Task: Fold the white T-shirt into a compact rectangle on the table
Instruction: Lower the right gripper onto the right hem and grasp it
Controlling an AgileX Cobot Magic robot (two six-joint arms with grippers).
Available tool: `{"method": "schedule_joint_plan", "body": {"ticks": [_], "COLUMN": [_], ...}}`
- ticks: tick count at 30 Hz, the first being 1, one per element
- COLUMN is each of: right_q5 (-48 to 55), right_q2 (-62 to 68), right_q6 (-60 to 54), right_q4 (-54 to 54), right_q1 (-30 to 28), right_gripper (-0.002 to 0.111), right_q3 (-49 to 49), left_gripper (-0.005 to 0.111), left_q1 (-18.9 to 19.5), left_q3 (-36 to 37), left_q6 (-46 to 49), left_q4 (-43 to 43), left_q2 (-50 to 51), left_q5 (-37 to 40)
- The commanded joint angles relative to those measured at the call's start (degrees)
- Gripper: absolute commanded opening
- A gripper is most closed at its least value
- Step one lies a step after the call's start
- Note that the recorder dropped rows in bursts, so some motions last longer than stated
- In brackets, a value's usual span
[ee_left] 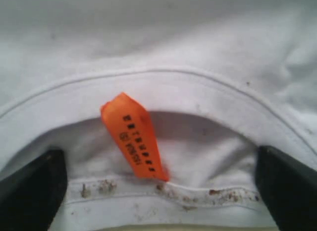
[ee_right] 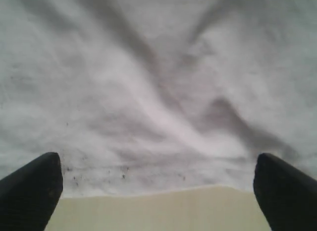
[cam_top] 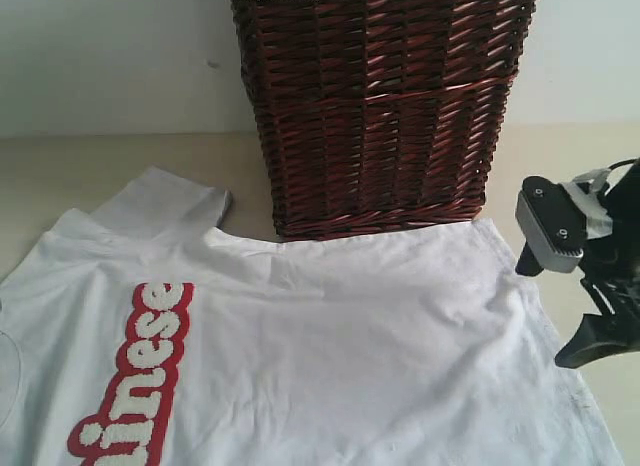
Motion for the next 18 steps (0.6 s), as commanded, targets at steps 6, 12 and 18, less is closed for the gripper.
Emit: {"method": "schedule_joint_plan", "body": {"ticks": [6,12,18], "right_q5": [0.0,-7.1,-16.5], "right_q2": [7.1,7.6,7.6], "right_q6": [-1.2,-1.3,-1.3], "right_q4": [0.0,-7.0,-8.4], "right_q1": [0.2,0.2,0.2], "right_gripper": [0.104,0.104,0.101], "right_q3": [0.3,8.0,16.3], "left_gripper": [0.105,0.105,0.105], "left_q1": [0.1,0.1,0.1], "left_q3": [0.6,0.6,0.6], "left_q6": [-0.5,-0.5,-0.5], "left_q4": [0.5,0.5,0.5], "left_q2": [1.9,1.9,1.9], "left_q5": [-0.1,-0.1,-0.1]}}
